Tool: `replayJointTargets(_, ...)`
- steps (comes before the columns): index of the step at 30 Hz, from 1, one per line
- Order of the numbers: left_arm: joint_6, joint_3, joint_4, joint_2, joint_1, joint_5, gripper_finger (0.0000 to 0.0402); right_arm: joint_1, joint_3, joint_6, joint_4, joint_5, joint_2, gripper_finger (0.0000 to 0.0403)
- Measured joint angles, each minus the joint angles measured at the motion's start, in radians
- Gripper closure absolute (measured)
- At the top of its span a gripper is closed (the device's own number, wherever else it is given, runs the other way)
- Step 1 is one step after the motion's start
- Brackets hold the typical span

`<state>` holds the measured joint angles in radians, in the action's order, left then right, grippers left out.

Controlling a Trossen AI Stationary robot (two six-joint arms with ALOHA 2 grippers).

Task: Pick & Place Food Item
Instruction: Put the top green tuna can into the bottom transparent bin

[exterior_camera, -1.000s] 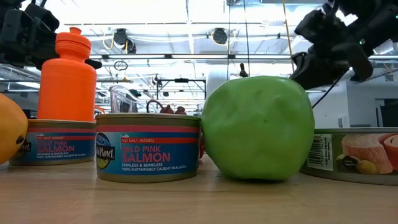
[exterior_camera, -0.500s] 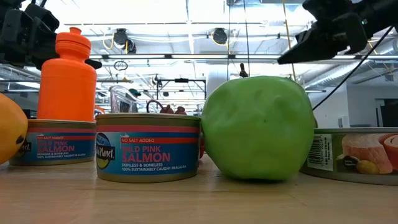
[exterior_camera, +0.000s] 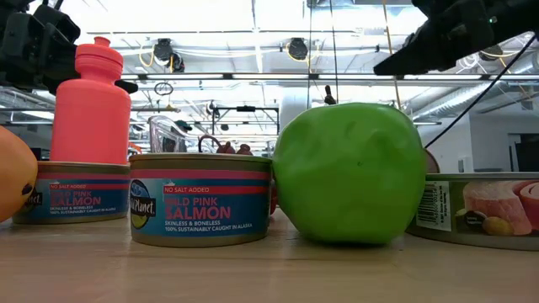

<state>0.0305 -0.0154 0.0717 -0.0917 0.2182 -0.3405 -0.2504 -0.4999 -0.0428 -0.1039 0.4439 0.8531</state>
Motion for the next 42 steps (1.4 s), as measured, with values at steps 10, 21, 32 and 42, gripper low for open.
replayJointTargets(10, 0.0, 0.0, 0.0, 0.0, 0.0, 0.0, 0.0009, -0.001, 0.0, 0.288, 0.281, -0.082, 0.046, 0.0134)
replayJointTargets(21, 0.0, 0.0, 0.0, 0.0, 0.0, 0.0, 0.0009, 0.036, 0.0, 0.293, 0.23, -0.05, 0.293, 0.0066)
replayJointTargets(32, 0.0, 0.0, 0.0, 0.0, 0.0, 0.0, 0.0009, 0.063, 0.0, 0.261, 0.166, -0.198, 0.289, 0.0213)
replayJointTargets(42, 0.0, 0.0, 0.0, 0.0, 0.0, 0.0, 0.0009, 0.063, 0.001, 0.176, 0.191, -0.2, 0.146, 0.0264)
